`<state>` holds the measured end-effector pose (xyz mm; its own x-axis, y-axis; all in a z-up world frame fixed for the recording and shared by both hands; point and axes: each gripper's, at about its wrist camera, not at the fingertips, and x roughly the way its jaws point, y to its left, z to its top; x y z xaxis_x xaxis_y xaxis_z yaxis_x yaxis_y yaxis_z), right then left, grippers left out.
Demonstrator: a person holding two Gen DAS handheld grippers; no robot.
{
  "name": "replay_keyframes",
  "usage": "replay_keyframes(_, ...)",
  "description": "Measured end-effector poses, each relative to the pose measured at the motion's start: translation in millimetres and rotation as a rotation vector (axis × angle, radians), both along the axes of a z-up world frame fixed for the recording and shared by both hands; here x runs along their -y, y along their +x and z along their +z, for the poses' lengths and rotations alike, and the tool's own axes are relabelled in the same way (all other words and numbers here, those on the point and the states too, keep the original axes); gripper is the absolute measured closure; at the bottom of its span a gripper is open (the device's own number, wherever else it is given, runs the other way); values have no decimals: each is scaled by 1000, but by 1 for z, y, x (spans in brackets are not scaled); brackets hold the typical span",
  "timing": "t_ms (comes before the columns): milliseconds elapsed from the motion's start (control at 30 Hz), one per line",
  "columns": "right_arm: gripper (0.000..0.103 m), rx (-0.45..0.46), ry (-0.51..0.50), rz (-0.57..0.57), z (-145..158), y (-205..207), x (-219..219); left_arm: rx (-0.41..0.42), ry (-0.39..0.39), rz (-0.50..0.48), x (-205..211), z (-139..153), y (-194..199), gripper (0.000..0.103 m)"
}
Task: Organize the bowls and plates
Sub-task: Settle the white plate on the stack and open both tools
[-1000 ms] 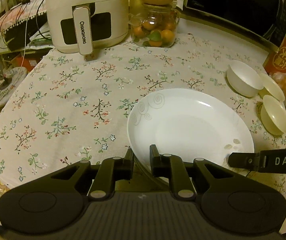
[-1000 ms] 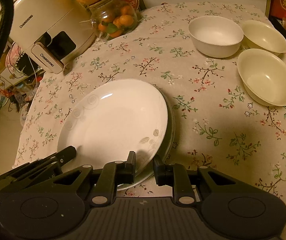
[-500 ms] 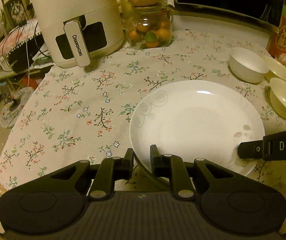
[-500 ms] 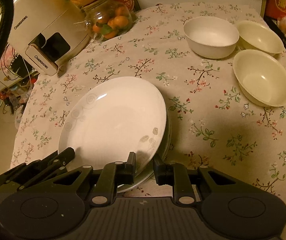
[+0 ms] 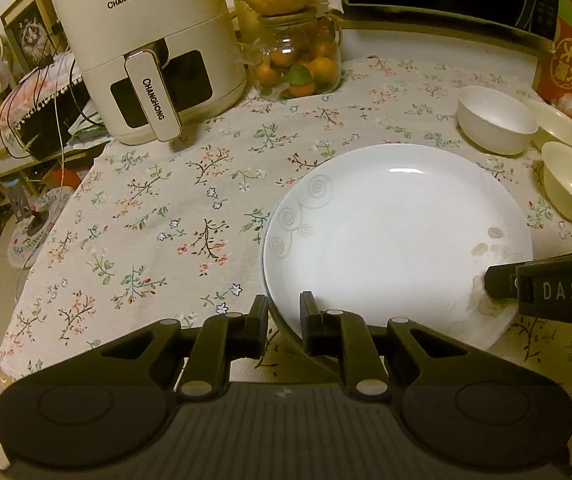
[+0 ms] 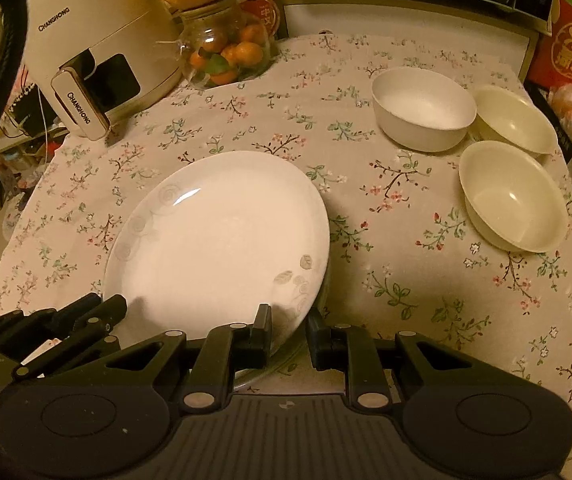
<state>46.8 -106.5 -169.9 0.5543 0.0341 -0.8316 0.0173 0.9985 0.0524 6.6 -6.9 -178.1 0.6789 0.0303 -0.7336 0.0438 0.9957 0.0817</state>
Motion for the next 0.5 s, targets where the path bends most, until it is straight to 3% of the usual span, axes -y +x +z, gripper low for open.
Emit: replay_keyframes(500,84,2,-49,-9,-11,2,-3,-10,-32,10,-5,1,2,89)
